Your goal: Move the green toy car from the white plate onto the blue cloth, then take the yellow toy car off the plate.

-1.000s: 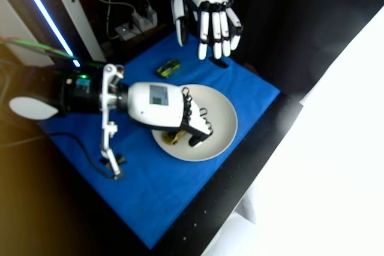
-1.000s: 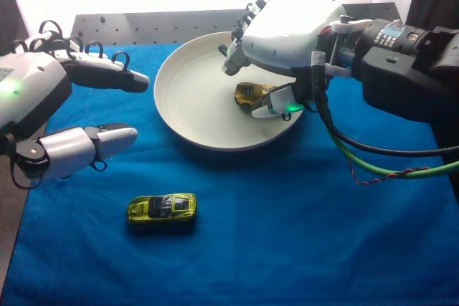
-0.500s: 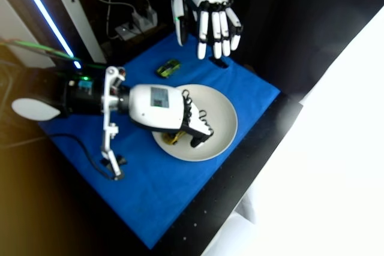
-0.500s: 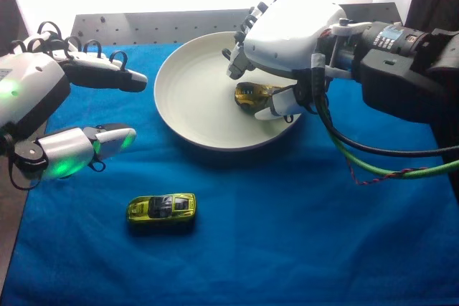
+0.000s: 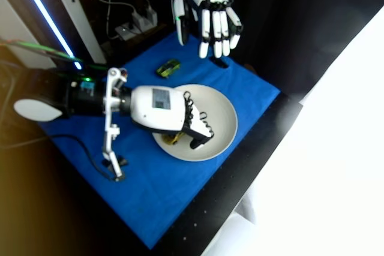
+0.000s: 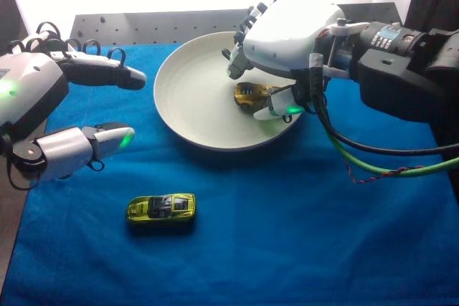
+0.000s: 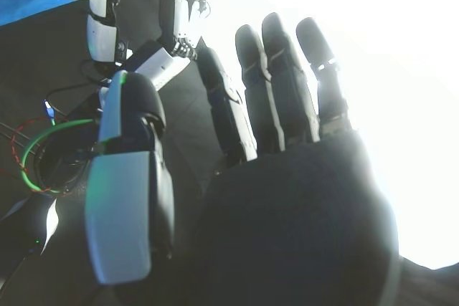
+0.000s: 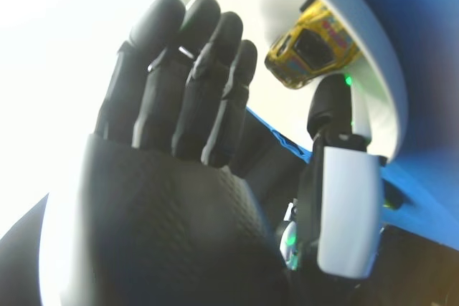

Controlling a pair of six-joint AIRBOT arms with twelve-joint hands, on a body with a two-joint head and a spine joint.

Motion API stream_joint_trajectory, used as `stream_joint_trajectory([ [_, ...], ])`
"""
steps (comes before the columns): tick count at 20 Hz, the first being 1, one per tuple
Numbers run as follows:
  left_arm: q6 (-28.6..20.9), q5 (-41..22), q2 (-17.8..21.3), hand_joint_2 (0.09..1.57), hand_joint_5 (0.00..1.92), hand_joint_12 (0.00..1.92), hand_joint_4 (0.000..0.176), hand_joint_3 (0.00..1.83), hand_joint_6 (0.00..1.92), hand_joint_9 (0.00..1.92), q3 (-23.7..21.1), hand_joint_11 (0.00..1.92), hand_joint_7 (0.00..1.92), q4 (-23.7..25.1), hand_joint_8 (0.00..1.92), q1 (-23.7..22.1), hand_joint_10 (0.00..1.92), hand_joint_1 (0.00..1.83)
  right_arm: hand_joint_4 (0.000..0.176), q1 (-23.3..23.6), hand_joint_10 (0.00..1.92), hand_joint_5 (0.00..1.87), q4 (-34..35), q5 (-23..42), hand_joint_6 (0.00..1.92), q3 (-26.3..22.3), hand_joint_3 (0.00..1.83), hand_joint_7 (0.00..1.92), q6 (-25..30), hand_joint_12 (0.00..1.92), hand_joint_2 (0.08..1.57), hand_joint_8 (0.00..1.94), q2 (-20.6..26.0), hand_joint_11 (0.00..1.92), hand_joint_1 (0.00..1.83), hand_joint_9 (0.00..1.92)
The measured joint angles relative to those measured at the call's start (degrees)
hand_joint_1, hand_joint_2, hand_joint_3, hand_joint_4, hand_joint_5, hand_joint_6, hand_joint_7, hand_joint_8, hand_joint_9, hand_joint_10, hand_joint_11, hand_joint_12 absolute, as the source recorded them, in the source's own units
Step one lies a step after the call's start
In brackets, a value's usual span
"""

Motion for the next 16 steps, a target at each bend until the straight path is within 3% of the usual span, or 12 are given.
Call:
stream_joint_trajectory([
  [1, -0.07, -0.02, 0.0, 1.23, 0.7, 1.25, 0.166, 0.01, 1.13, 0.53, 0.0, 0.0, 0.62, 0.04, 0.01, 0.0, 0.04, 0.84, 0.0, 0.0, 0.7, 0.8, 0.0, 0.02, 0.0, 0.02, 0.0, 0.9, 0.0, 1.48, 1.03, 0.01, -0.02, 0.4, 0.9, 0.65],
  [2, -0.22, -0.02, -0.02, 1.27, 0.65, 1.25, 0.174, 0.01, 1.41, 0.53, 0.0, 0.0, 0.61, 0.04, 0.0, 0.0, 0.04, 0.83, 0.0, 0.0, 0.99, 0.8, 0.0, 0.0, 0.0, 0.13, 0.0, 0.96, 0.0, 1.63, 1.04, 0.04, -0.09, 0.47, 0.91, 0.64],
  [3, -0.24, -0.02, -0.02, 1.2, 0.52, 1.24, 0.143, 0.0, 0.81, 0.53, 0.0, 0.0, 0.61, 0.04, 0.01, 0.0, 0.04, 0.76, 0.0, 0.0, 1.14, 0.8, 0.02, -0.02, 0.0, 0.15, 0.0, 0.99, 0.0, 1.67, 1.04, 0.07, -0.2, 0.53, 0.92, 0.64],
  [5, -0.42, -0.17, -0.02, 1.17, 0.63, 1.2, 0.14, 0.0, 0.32, 0.52, 0.0, 0.0, 0.6, 0.02, 0.0, 0.13, 0.04, 0.75, 0.0, -0.02, 1.33, 0.83, 0.31, 0.0, 0.0, 0.37, 0.0, 0.84, 0.02, 1.75, 1.04, 0.66, -0.42, 0.66, 0.98, 0.7],
  [6, -0.44, -0.26, -0.02, 1.17, 0.67, 1.18, 0.138, 0.0, 0.21, 0.51, 0.0, 0.0, 0.59, 0.04, 0.0, 0.17, 0.04, 0.75, 0.0, 0.0, 1.48, 0.84, 0.28, -0.02, 0.0, 0.61, 0.0, 0.78, 0.0, 1.81, 1.04, 1.0, -0.61, 0.74, 0.98, 0.74],
  [7, -0.44, -0.31, -0.02, 1.17, 0.71, 1.2, 0.117, 0.0, 0.11, 0.52, 0.0, 0.0, 0.6, 0.07, 0.0, 0.31, 0.05, 0.76, 0.0, 0.0, 1.36, 0.82, 0.39, -0.17, 0.0, 0.72, 0.0, 0.73, 0.0, 1.76, 1.05, 0.97, -0.72, 0.69, 0.96, 0.71],
  [9, -0.44, -0.35, -0.02, 1.17, 0.72, 1.18, 0.125, 0.0, 0.1, 0.51, 0.0, 0.0, 0.6, 0.02, 0.0, 0.35, 0.05, 0.76, 0.0, 0.0, 1.44, 0.83, 0.39, -0.22, 0.0, 0.72, 0.0, 0.73, 0.0, 1.81, 1.05, 1.05, -0.74, 0.72, 0.96, 0.72],
  [11, -0.59, -0.42, 0.0, 1.17, 0.73, 1.18, 0.134, 0.0, 0.08, 0.51, -0.04, 0.0, 0.61, 0.04, 0.01, 0.44, 0.05, 0.76, 0.0, 0.0, 1.67, 0.86, 0.39, -0.22, 0.01, 0.81, 0.0, 0.77, 0.0, 1.91, 1.04, 1.31, -0.79, 0.85, 1.02, 0.81],
  [12, -0.61, -0.44, -0.02, 1.27, 0.66, 1.2, 0.174, 0.0, 1.4, 0.51, -0.04, 0.0, 0.61, 0.02, 0.01, 0.59, 0.06, 0.84, 0.0, 0.0, 1.66, 0.89, 0.42, -0.28, 0.01, 0.83, 0.0, 0.72, 0.0, 1.91, 1.06, 1.33, -0.85, 0.79, 1.07, 0.76],
  [13, -0.61, -0.42, -0.02, 1.27, 0.66, 1.2, 0.174, 0.0, 1.4, 0.51, -0.04, 0.0, 0.61, 0.0, 0.01, 0.61, 0.06, 0.84, 0.0, -0.02, 1.66, 0.89, 0.42, -0.35, 0.01, 0.83, 0.0, 0.72, 0.0, 1.91, 1.06, 1.33, -0.85, 0.79, 1.07, 0.76],
  [15, -0.61, -0.44, -0.02, 1.29, 0.64, 1.18, 0.176, 0.0, 1.48, 0.51, -0.04, 0.0, 0.62, -0.13, 0.01, 0.66, 0.06, 0.84, 0.0, -0.02, 1.36, 0.92, 0.42, -0.37, 0.02, 0.85, 0.0, 0.69, 0.0, 1.79, 1.09, 0.99, -0.85, 0.61, 1.1, 0.66],
  [16, -0.61, -0.44, -0.02, 1.29, 0.64, 1.18, 0.176, 0.0, 1.48, 0.51, -0.04, 0.0, 0.61, -0.15, 0.01, 0.66, 0.06, 0.83, 0.0, -0.02, 1.36, 0.91, 0.42, -0.37, 0.87, 0.85, 0.01, 0.73, 0.0, 1.79, 1.13, 0.95, -0.85, 0.65, 1.13, 0.69],
])
